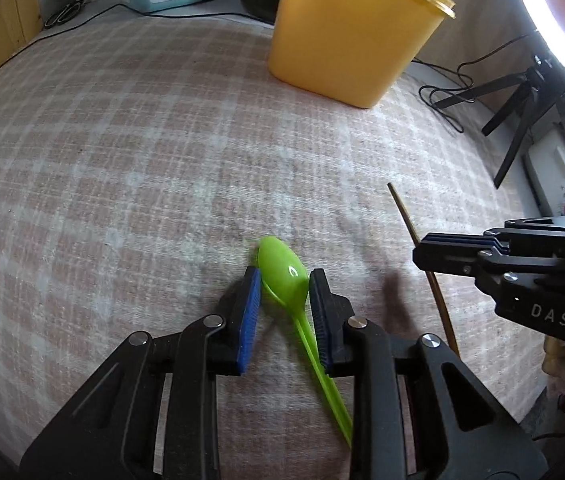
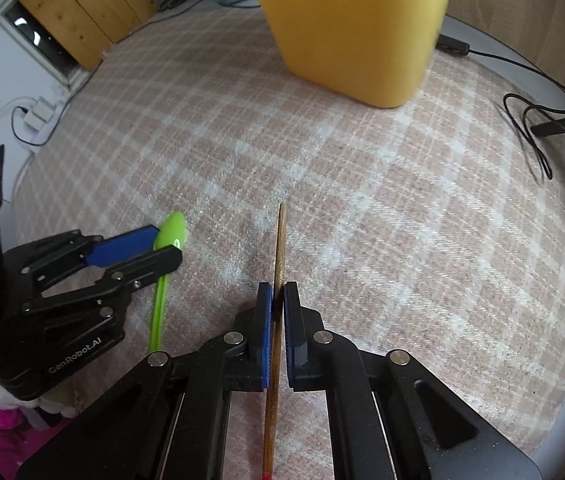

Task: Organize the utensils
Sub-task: 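Lift the green spoon and chopstick and carry both over the yellow bin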

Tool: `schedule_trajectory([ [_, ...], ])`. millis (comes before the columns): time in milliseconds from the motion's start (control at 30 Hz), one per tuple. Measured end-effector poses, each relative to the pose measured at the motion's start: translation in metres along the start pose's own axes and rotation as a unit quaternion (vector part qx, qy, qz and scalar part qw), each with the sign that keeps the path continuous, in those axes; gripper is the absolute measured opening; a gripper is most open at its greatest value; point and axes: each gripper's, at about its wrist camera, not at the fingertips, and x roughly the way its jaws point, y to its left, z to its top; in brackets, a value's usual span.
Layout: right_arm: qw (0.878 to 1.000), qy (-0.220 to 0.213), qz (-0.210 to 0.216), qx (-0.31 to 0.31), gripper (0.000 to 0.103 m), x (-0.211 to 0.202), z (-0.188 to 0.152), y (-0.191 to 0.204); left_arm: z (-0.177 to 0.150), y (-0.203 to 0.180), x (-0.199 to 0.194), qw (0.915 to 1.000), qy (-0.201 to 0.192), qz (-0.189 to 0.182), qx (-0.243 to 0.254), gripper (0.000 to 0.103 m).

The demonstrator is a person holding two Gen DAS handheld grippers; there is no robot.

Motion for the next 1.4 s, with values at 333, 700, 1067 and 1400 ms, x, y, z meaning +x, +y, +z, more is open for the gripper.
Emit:
schedule_trajectory([
  [333,0.999,-0.025,0.011,0.018,0.004,-0.029,-0.020,-0.021,-0.005,-0.020,-0.018,0.9994,-0.029,-0.015,0.006,0.024],
  [700,0.996,-0.091,0.004,0.008,0.004,-0.084,-0.039,-0.021,0.008,-0.020,-0.060,0.9949,-0.091,-0.043,0.003,0.024],
  [1067,0.989,-0.150,-0.012,-0.003,0.004,-0.119,-0.040,0.001,0.012,-0.028,-0.102,0.9878,-0.139,-0.068,0.022,0.023],
  [1400,0.974,-0.222,-0.034,-0.020,0.004,-0.155,-0.022,0.028,0.039,-0.031,-0.135,0.9782,-0.190,-0.075,0.037,0.023],
])
